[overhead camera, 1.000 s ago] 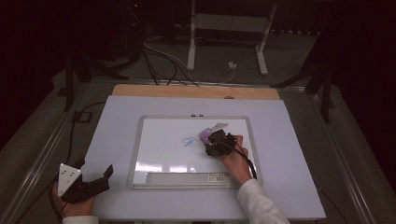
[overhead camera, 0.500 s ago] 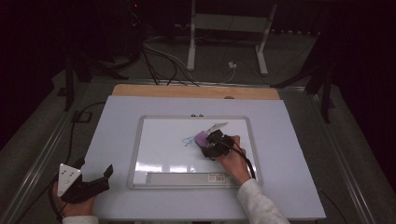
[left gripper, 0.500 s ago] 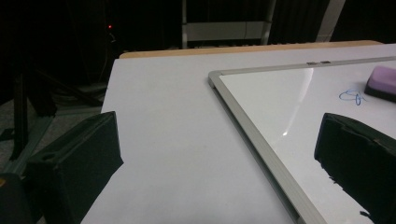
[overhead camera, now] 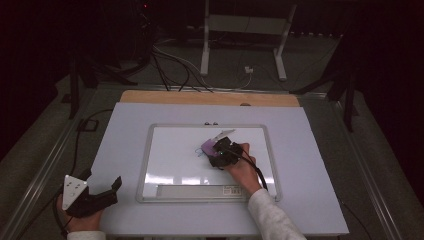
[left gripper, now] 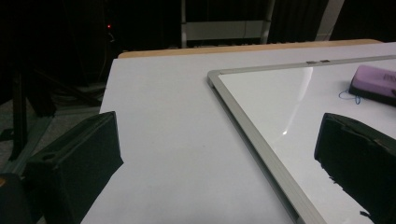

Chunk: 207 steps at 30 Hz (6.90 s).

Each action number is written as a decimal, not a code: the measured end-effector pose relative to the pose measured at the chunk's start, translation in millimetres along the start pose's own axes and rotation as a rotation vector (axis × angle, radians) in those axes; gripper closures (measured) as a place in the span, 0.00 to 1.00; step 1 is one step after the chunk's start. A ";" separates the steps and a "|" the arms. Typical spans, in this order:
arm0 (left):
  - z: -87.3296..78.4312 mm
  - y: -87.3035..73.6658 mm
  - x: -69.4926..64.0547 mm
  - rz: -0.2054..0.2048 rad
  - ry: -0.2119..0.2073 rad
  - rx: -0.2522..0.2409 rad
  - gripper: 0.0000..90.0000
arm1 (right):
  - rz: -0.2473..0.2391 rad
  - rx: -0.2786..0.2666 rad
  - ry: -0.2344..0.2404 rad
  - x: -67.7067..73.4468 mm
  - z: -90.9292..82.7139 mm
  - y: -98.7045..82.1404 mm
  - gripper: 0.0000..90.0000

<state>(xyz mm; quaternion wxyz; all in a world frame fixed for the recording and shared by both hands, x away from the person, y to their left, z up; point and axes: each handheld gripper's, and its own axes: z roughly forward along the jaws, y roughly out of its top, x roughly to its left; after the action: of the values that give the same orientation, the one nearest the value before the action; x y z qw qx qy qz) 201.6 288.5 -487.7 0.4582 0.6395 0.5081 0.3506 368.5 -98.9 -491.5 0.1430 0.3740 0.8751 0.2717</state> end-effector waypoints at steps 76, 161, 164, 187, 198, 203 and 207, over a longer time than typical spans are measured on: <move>-0.6 -0.1 1.3 -0.007 0.000 -0.007 0.01 | 0.237 -0.051 -0.164 -49.4 -11.0 11.6 0.46; -1.1 -0.8 1.3 -0.008 0.001 -0.002 0.01 | 0.400 -0.040 -0.171 -107.7 -15.7 -40.5 0.45; -1.2 -0.7 1.3 -0.008 0.001 -0.004 0.01 | 0.400 -0.039 -0.166 -108.4 -15.6 -40.7 0.45; -1.1 -0.7 0.8 -0.008 0.001 -0.004 0.01 | 0.139 -0.068 -0.266 -70.6 -21.6 -36.5 0.27; -1.1 -0.8 0.9 -0.009 0.001 -0.004 0.01 | 0.142 -0.065 -0.258 -72.3 -22.1 -37.2 0.29; -1.1 -1.1 1.3 -0.010 0.000 -0.002 0.01 | 0.151 -0.067 -0.249 -75.5 -22.8 -37.3 0.30; -1.3 -0.9 1.3 -0.009 0.001 -0.004 0.01 | 0.166 -0.082 -0.269 -77.7 -25.1 -38.6 0.30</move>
<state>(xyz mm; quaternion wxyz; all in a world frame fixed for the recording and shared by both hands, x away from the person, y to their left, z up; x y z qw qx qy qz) 200.4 290.1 -488.1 0.4606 0.6362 0.5105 0.3500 387.6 -187.2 -489.9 0.2511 0.4719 0.8024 0.2653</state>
